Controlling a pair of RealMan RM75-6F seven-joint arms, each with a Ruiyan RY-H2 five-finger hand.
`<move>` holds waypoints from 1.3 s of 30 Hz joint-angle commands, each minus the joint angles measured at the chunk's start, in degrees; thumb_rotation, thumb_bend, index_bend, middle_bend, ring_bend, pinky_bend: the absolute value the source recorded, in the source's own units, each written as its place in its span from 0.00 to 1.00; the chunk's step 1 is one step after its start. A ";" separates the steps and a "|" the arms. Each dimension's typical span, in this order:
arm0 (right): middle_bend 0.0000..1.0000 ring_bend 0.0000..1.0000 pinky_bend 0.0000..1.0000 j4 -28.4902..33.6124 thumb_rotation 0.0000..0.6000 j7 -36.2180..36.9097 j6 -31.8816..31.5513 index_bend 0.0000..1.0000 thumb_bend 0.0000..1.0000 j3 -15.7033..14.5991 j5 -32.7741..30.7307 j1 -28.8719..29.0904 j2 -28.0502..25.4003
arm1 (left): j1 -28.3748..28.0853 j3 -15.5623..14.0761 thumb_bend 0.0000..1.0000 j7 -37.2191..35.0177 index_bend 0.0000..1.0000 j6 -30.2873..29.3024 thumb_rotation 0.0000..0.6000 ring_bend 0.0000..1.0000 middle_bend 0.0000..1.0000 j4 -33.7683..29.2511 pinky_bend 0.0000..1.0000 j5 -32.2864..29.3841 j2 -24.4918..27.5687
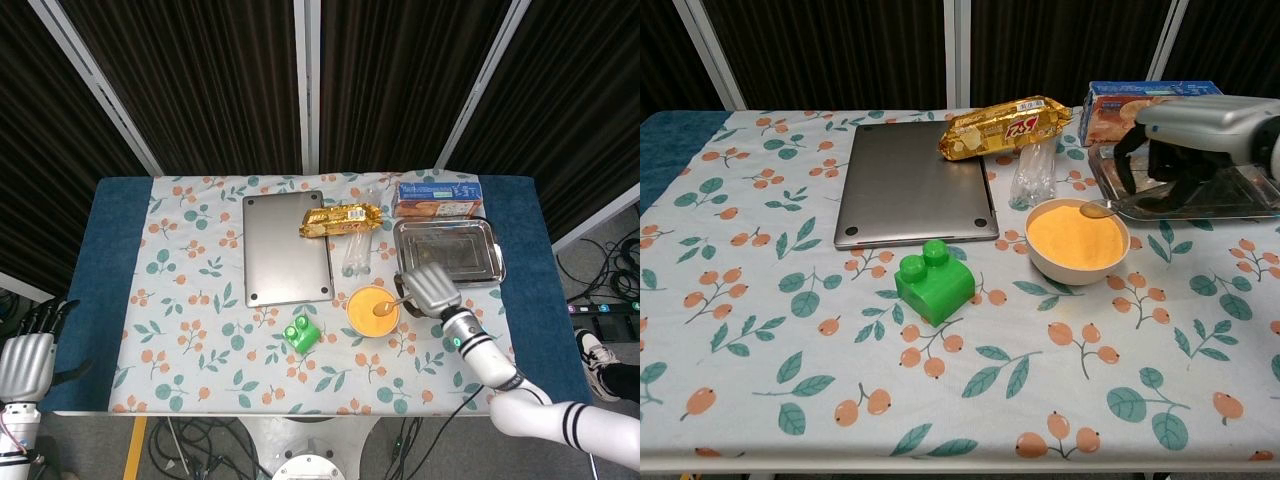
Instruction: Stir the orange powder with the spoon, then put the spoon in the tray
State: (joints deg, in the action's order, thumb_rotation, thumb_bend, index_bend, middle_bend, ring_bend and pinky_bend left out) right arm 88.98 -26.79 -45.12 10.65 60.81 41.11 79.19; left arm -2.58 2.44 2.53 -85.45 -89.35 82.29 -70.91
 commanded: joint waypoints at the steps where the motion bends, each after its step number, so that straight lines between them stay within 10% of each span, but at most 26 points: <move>1: 0.98 0.97 1.00 -3.54 1.00 -4.42 2.08 0.59 0.37 0.12 -4.60 4.05 4.31 | 0.13 -0.03 0.01 -0.20 0.21 0.03 1.00 0.12 0.18 0.21 0.15 -0.19 -0.06; 14: 0.98 0.96 1.00 -2.38 1.00 -7.11 -0.36 0.36 0.15 -2.38 -8.66 6.84 5.56 | 0.18 0.06 0.01 -1.28 0.21 0.45 1.00 0.12 0.18 1.48 0.15 -0.43 -0.49; 39: 0.98 0.96 1.00 -4.43 1.00 -4.96 1.95 0.46 0.29 -5.45 -10.49 10.54 4.35 | 0.21 0.06 0.01 -0.79 0.21 1.14 1.00 0.12 0.18 1.18 0.15 -1.00 -0.50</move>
State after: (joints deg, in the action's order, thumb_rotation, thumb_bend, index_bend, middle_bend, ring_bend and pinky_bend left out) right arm 84.56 -31.74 -43.15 5.21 50.34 51.64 83.52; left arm -2.37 2.49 1.74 -84.32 -88.17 81.29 -71.40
